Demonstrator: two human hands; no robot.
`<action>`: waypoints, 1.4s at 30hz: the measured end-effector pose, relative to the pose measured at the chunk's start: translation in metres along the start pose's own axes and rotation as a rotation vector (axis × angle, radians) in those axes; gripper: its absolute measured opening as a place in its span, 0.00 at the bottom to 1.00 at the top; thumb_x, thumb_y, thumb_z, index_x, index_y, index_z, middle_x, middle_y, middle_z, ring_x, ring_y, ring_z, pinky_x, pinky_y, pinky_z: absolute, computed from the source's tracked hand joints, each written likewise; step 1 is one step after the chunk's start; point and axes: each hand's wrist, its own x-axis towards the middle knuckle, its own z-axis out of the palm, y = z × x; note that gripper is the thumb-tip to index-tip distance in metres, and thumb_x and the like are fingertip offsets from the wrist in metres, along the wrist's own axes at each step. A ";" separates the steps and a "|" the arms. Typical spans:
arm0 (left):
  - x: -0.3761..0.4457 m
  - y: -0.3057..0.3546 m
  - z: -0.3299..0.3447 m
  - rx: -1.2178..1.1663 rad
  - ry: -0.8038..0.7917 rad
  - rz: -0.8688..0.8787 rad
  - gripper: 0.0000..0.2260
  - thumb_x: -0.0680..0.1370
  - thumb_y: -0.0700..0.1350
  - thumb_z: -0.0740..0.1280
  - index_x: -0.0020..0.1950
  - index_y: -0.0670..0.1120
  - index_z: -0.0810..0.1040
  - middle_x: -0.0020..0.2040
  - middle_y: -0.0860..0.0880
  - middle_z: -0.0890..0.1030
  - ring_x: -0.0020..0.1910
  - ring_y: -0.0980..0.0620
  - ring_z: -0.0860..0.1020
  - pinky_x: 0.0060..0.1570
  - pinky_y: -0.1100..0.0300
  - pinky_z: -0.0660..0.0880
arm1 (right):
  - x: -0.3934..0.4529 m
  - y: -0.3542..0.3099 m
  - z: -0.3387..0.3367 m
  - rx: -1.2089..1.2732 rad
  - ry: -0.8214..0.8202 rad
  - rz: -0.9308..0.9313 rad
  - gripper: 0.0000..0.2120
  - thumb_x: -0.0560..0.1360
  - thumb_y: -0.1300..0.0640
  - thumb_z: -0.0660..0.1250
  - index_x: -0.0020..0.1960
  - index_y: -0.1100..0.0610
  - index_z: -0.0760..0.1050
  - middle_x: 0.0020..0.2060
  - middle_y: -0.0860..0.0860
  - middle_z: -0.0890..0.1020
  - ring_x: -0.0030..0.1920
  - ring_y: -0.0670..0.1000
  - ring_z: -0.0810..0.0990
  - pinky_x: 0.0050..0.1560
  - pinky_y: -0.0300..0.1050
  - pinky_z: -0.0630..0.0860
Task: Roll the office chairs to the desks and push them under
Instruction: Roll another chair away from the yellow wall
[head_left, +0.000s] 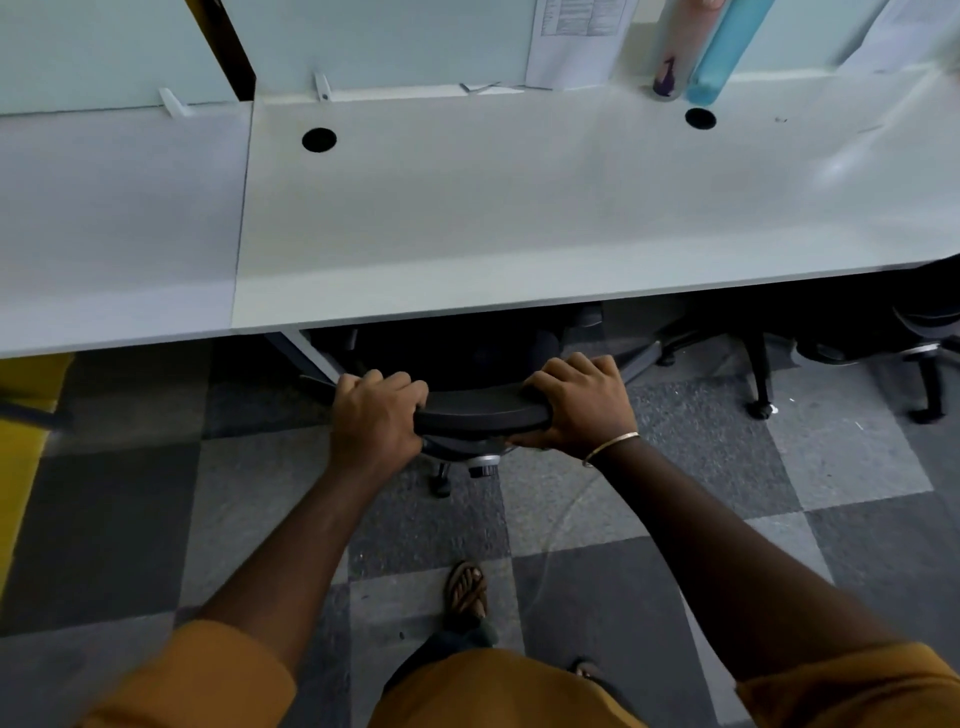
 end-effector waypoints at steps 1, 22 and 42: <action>-0.001 -0.002 0.000 -0.002 0.005 0.008 0.09 0.66 0.49 0.73 0.40 0.54 0.73 0.37 0.55 0.72 0.39 0.48 0.72 0.42 0.53 0.58 | 0.001 -0.002 0.000 0.000 0.003 0.006 0.36 0.62 0.17 0.62 0.53 0.45 0.81 0.46 0.45 0.79 0.47 0.53 0.75 0.49 0.52 0.67; -0.026 0.003 0.002 -0.182 0.009 -0.020 0.20 0.61 0.42 0.76 0.51 0.53 0.79 0.45 0.54 0.76 0.46 0.47 0.74 0.50 0.51 0.64 | -0.038 -0.036 0.002 0.143 0.084 0.134 0.25 0.66 0.34 0.64 0.58 0.45 0.79 0.51 0.44 0.79 0.55 0.54 0.78 0.63 0.52 0.65; -0.159 0.124 0.015 -0.274 -0.081 -0.153 0.46 0.73 0.47 0.77 0.85 0.49 0.54 0.85 0.50 0.38 0.82 0.37 0.57 0.73 0.33 0.65 | -0.133 -0.033 -0.007 0.460 -0.063 -0.012 0.33 0.75 0.53 0.71 0.79 0.49 0.67 0.84 0.49 0.48 0.84 0.55 0.41 0.81 0.61 0.45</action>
